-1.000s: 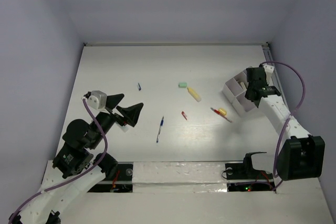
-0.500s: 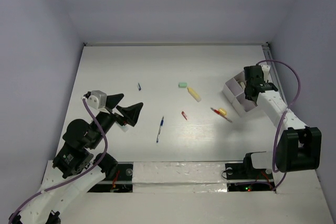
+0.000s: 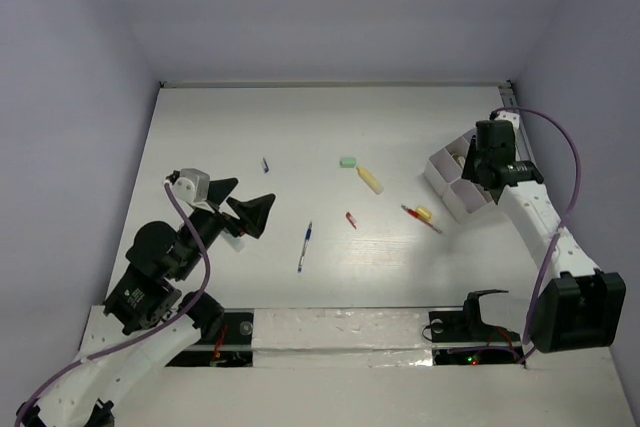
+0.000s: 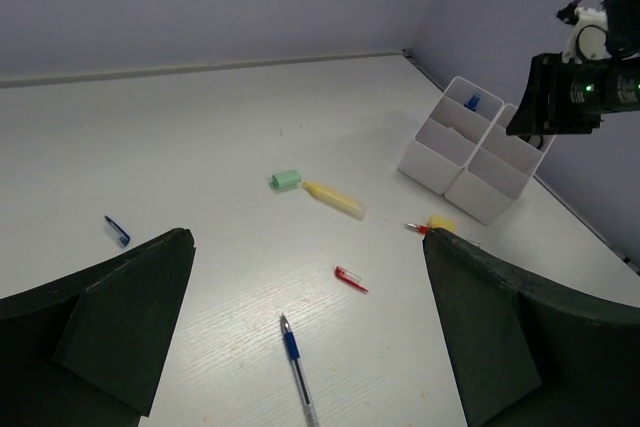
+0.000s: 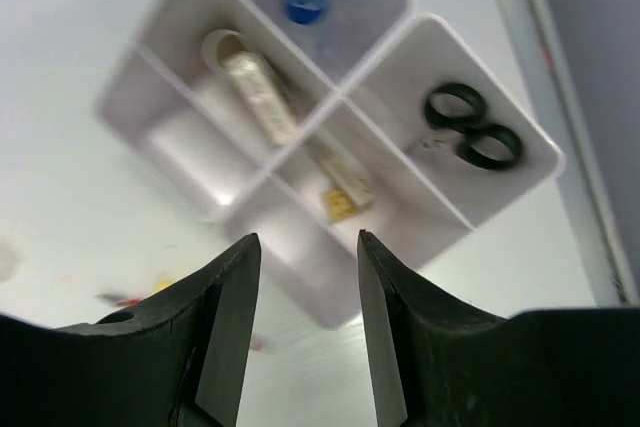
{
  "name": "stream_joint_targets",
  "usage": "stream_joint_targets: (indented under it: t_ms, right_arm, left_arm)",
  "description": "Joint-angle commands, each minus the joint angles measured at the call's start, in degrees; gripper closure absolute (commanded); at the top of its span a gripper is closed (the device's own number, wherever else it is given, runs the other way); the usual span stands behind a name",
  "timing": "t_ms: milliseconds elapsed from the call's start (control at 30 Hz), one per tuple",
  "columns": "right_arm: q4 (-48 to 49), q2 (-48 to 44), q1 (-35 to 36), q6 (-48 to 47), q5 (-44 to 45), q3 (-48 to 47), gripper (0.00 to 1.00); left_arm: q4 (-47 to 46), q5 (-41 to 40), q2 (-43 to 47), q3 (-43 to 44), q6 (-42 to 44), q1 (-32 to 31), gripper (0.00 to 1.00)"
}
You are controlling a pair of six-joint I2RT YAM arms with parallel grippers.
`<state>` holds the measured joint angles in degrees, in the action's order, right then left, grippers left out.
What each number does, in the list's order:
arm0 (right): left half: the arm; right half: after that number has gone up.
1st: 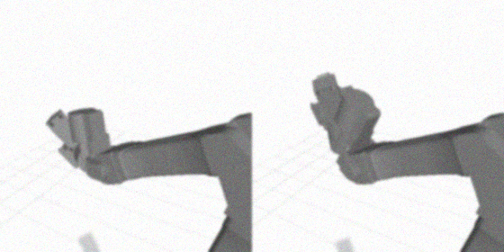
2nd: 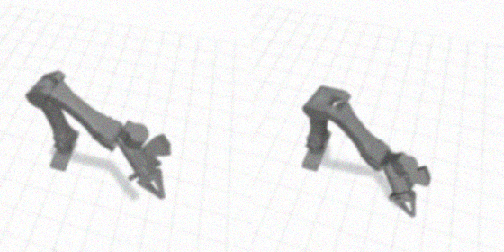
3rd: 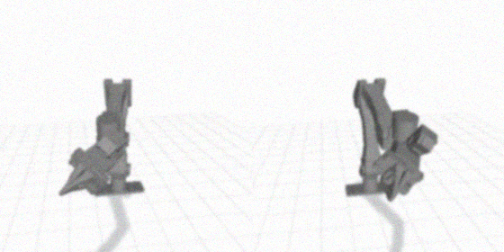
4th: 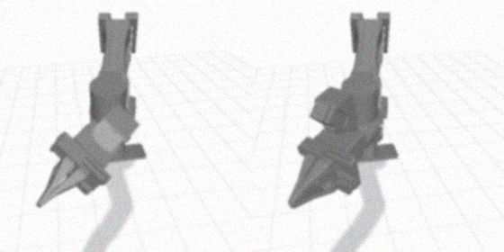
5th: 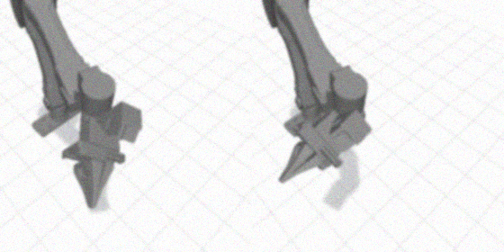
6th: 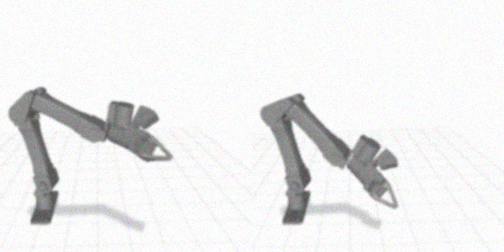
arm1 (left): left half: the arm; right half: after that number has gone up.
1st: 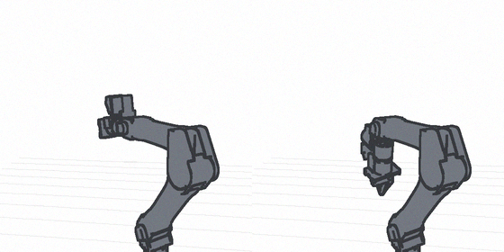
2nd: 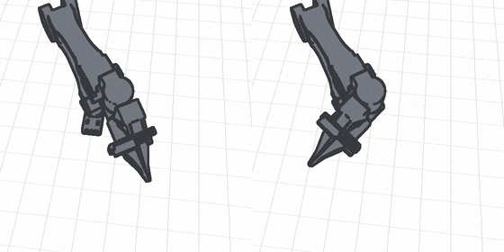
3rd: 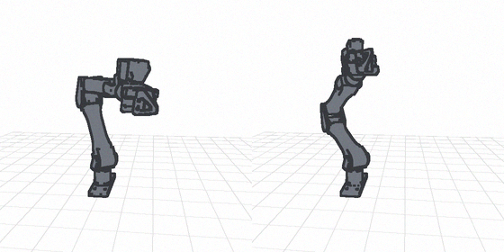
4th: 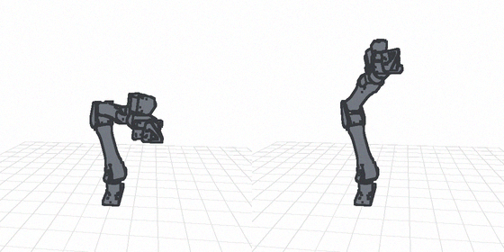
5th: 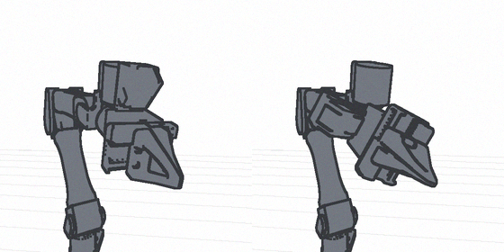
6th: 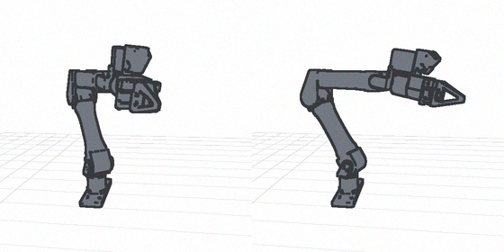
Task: Sort the stationery into containers
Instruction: Place the stationery in the storage box, then pick up the pen from the center of the board.
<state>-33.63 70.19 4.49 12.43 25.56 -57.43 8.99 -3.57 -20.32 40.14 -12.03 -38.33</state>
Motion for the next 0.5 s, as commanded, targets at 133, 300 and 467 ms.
stream_joint_targets:
  t_ms: [133, 300, 467]
  right_arm:
    - [10.1, 0.0, 10.4, 1.6, -22.5, -4.3, 0.49]
    - [14.0, 9.3, 18.7, 2.0, -25.1, -9.8, 0.47]
    - [16.2, 14.0, 25.8, 3.0, -30.7, -12.3, 0.46]
  left_arm:
    - [-2.0, -1.3, -4.1, 1.0, 0.7, 0.6, 0.01]
    - [-2.0, -2.1, -6.4, 1.0, 0.6, 3.3, 0.01]
    - [-1.7, -3.2, -9.3, 1.1, 0.4, 5.5, 0.01]
